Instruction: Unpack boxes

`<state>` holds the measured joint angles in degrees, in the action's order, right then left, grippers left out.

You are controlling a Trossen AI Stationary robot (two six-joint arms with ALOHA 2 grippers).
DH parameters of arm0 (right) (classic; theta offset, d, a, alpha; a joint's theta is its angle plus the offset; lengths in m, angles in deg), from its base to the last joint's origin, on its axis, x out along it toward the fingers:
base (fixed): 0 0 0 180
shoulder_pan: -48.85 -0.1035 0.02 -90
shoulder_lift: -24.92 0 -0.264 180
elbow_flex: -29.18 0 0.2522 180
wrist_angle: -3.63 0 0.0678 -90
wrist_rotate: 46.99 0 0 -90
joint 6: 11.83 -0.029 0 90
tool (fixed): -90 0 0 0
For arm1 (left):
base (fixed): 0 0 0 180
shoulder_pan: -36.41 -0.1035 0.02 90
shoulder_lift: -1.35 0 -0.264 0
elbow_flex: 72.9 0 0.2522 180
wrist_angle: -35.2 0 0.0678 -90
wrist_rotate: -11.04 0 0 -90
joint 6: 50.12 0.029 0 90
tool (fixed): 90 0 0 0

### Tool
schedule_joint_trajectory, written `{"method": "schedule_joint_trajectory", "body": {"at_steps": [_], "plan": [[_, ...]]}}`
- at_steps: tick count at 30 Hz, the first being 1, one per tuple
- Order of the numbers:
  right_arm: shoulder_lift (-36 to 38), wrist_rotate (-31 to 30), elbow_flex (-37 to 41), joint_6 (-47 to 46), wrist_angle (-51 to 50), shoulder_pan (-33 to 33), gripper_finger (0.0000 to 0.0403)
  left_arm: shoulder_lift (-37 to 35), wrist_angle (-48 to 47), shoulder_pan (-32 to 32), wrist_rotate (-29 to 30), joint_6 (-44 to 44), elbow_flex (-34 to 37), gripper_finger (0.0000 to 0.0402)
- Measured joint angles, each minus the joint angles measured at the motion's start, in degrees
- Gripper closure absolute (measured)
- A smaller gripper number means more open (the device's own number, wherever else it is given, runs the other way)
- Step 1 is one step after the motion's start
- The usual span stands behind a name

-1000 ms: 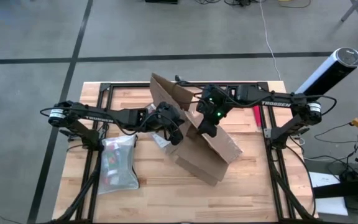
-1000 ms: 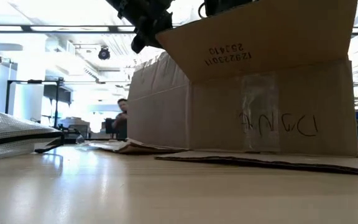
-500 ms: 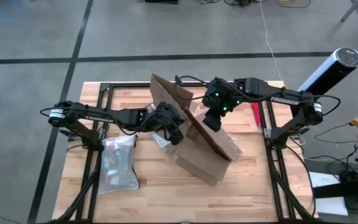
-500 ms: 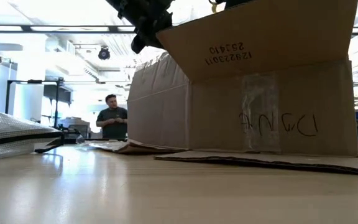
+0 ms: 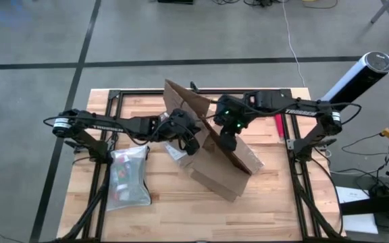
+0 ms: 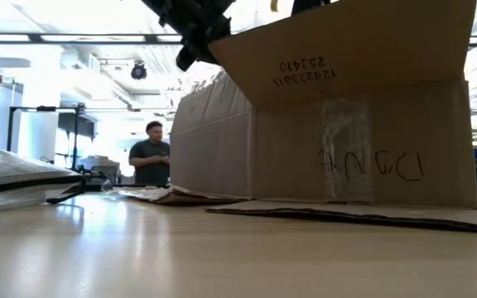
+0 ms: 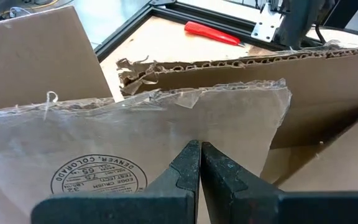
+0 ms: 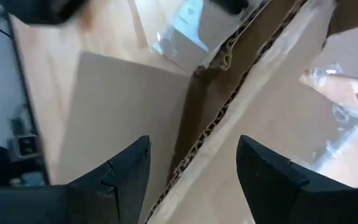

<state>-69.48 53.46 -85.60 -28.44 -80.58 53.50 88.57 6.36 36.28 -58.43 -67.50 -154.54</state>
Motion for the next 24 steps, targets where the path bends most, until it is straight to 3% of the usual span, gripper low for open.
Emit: {"method": "schedule_joint_trajectory", "body": {"at_steps": [8,11,15,24], "plan": [[-5.9,-8.1,-5.6,2.5,-8.4,-0.7,0.0220,0.0,0.1,-0.1,0.0,0.1,0.0,0.0402],[-6.2,-9.6,-7.2,4.4,-8.8,-0.7,0.0272,0.0,0.2,-0.1,0.0,0.2,0.0,0.0402],[-6.2,-9.5,-9.0,7.4,-8.9,0.1,0.0382,-0.1,0.2,-0.1,0.0,0.2,0.0,0.0402],[-6.0,-9.0,-12.1,9.0,-9.9,3.0,0.0403,-2.7,0.0,0.1,0.0,0.2,0.0,0.0402]]}}
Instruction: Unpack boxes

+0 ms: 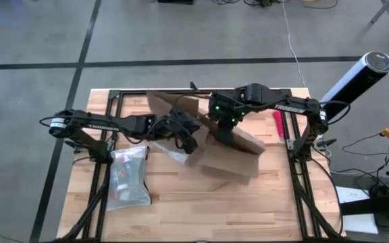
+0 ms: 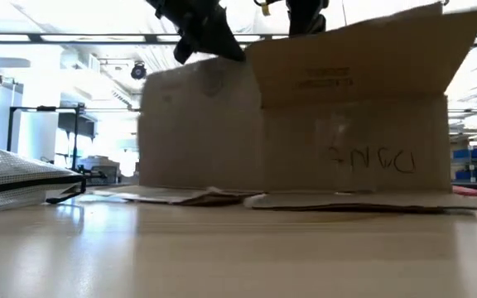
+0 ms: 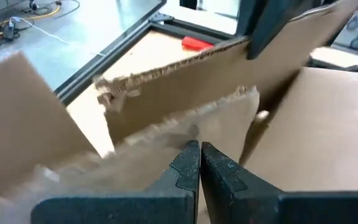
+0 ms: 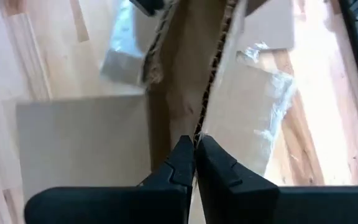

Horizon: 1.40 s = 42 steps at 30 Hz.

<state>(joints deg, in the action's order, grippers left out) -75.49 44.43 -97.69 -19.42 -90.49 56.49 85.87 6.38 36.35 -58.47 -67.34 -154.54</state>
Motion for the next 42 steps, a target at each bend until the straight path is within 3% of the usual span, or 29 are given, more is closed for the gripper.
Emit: {"method": "schedule_joint_trajectory", "body": {"at_steps": [17,23,28,32,36,42], "plan": [[0.2,-5.1,-18.5,2.8,-4.8,4.4,0.0403,-11.6,2.3,0.4,0.0,3.3,0.0,0.0402],[0.1,-2.4,-18.7,4.1,-7.0,5.5,0.0403,-14.7,5.4,2.5,0.0,8.1,-1.3,0.0402],[-0.1,2.2,-16.1,4.0,-7.0,5.4,0.0397,-14.3,-0.2,3.2,0.0,8.2,-4.8,0.0402],[-0.3,3.5,-12.3,4.5,-7.8,5.4,0.0352,-13.0,-5.4,4.1,-0.3,7.5,-6.8,0.0402],[-0.6,4.6,-7.8,5.3,-7.3,5.4,0.0274,-12.5,-10.6,6.1,-3.6,5.8,-7.5,0.0402],[-3.0,3.6,-2.4,5.7,-3.2,5.7,0.0159,-12.4,-16.9,9.3,-4.1,0.7,-6.6,0.0402]]}}
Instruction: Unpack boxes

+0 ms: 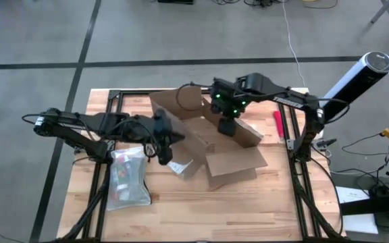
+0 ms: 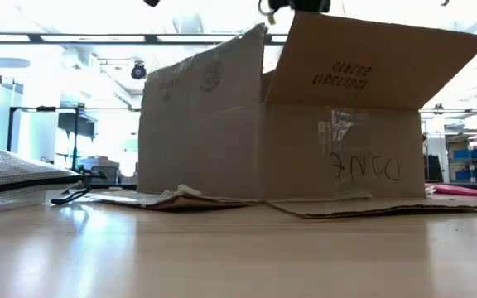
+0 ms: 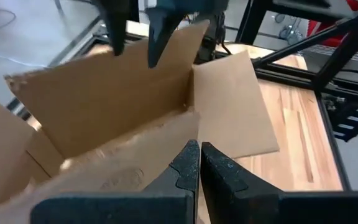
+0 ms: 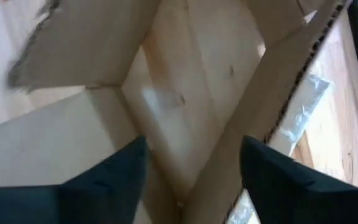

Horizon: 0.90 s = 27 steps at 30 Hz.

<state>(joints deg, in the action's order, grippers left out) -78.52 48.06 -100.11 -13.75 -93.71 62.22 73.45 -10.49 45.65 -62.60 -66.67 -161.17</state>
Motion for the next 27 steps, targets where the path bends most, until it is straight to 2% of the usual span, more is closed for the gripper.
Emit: {"method": "schedule_joint_trajectory", "body": {"at_steps": [4,7,12,18,22,27], "plan": [[-2.8,-6.3,1.3,0.4,2.0,1.2,0.0111,0.0,-0.1,1.2,0.1,-2.2,0.2,0.0402],[-5.1,-9.1,1.6,0.9,1.3,2.7,0.0100,0.0,-0.1,1.7,0.3,-3.2,0.2,0.0402],[-5.6,-9.2,1.1,0.4,1.3,4.7,0.0118,0.0,-0.1,2.4,0.7,-3.7,0.3,0.0402],[-2.2,-10.4,-4.1,-0.2,1.5,4.9,0.0139,0.0,-0.3,2.4,0.8,-3.6,0.3,0.0402],[-0.8,-14.2,-5.4,0.4,1.1,5.9,0.0141,0.0,-0.7,2.4,0.9,-3.2,0.3,0.0402],[-1.4,-14.1,-4.1,1.5,-0.8,8.7,0.0134,0.0,-0.8,2.4,0.9,-2.9,0.3,0.0402]]}}
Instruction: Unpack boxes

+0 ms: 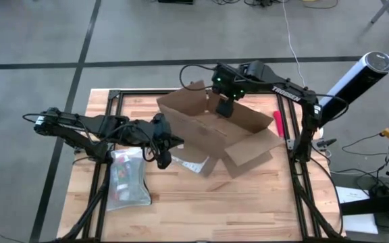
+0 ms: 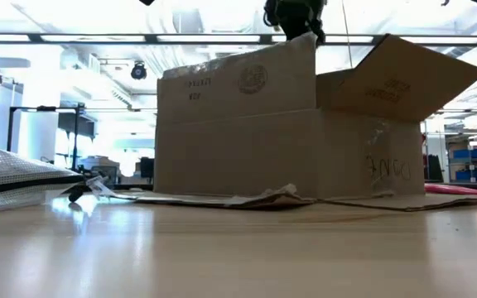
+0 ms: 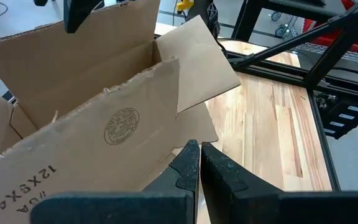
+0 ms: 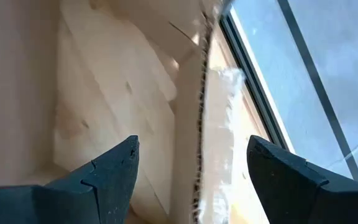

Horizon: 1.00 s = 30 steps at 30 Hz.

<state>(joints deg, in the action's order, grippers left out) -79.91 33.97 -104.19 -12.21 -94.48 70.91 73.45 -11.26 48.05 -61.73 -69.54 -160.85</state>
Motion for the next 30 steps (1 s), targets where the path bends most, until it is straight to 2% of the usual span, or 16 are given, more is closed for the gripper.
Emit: {"method": "schedule_joint_trajectory", "body": {"at_steps": [7,11,14,18,20,22,25,30], "plan": [[-2.8,0.9,3.1,2.1,-1.2,4.1,0.0143,0.0,0.1,0.0,0.0,-0.2,0.0,0.0402],[-3.3,7.0,4.9,3.0,-0.8,5.7,0.0178,0.0,0.1,0.0,0.0,-0.6,0.0,0.0402],[-3.3,10.5,6.1,2.9,-0.6,5.8,0.0230,0.0,0.1,0.0,0.0,-0.8,0.0,0.0402],[-3.4,10.6,6.5,3.0,-0.4,5.7,0.0356,0.0,0.1,0.0,0.3,-0.8,0.0,0.0402],[-3.4,10.2,6.5,4.6,-0.1,5.8,0.0388,0.0,0.1,0.0,0.3,-0.7,0.0,0.0402],[-3.4,9.8,6.5,5.9,0.2,5.8,0.0397,0.0,0.1,0.0,0.4,-0.7,0.0,0.0402],[-3.3,5.9,6.0,7.6,1.2,5.3,0.0401,0.0,0.0,0.0,0.4,-0.7,0.0,0.0402],[-2.4,3.6,1.2,9.4,1.7,4.9,0.0402,0.0,0.1,0.0,0.4,-0.7,0.0,0.0402]]}}
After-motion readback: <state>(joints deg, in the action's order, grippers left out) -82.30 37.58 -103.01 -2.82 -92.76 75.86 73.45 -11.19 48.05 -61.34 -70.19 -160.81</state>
